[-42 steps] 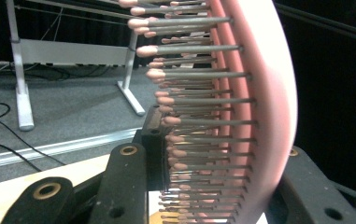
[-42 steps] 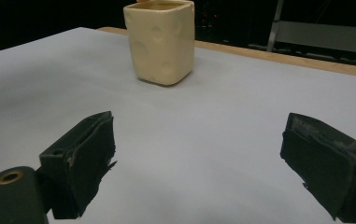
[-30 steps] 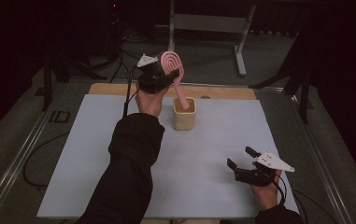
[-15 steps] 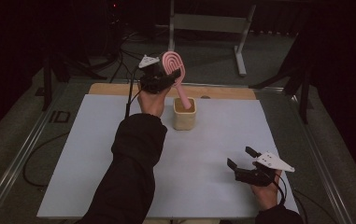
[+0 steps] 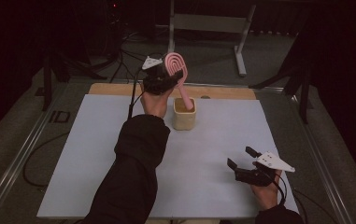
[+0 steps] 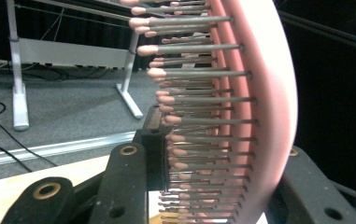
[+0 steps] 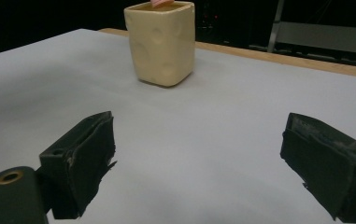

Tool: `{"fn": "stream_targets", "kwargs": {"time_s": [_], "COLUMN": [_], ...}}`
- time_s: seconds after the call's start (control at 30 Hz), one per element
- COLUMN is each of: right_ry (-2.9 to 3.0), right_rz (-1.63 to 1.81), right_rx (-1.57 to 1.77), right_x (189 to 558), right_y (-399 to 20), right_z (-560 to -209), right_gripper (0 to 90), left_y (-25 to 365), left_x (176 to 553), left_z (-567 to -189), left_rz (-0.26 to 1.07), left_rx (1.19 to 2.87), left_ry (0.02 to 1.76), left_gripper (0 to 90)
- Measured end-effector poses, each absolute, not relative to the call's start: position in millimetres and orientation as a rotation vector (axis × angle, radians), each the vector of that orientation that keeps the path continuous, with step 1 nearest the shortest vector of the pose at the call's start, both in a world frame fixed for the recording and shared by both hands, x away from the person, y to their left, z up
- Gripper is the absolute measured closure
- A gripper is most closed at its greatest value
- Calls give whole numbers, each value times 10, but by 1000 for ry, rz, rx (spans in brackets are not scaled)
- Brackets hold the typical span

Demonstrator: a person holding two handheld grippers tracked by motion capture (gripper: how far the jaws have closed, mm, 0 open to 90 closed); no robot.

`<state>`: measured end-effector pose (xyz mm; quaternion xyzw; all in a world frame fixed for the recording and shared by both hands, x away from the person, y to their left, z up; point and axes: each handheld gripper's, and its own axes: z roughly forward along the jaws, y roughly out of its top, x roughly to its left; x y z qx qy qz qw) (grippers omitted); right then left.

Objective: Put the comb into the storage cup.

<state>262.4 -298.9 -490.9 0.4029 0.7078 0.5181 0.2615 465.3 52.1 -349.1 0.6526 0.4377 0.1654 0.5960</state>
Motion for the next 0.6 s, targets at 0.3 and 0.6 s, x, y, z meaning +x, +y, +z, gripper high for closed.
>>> {"fn": "stream_targets", "kwargs": {"time_s": [0.3, 0.6], "right_ry": [1914, 1913], "right_rz": [1405, 1406], "right_rx": [1090, 1092], "right_x": [2625, 2623], "right_y": [-2989, -2986], "right_z": [-4910, -4909], "right_gripper": [95, 96], "left_y": [498, 478], "left_x": [4647, 4642], "left_z": [-3510, -3528], "left_rz": [386, 388], "left_rx": [1520, 1524], "left_ry": [1017, 1018], "left_gripper": [644, 644]}}
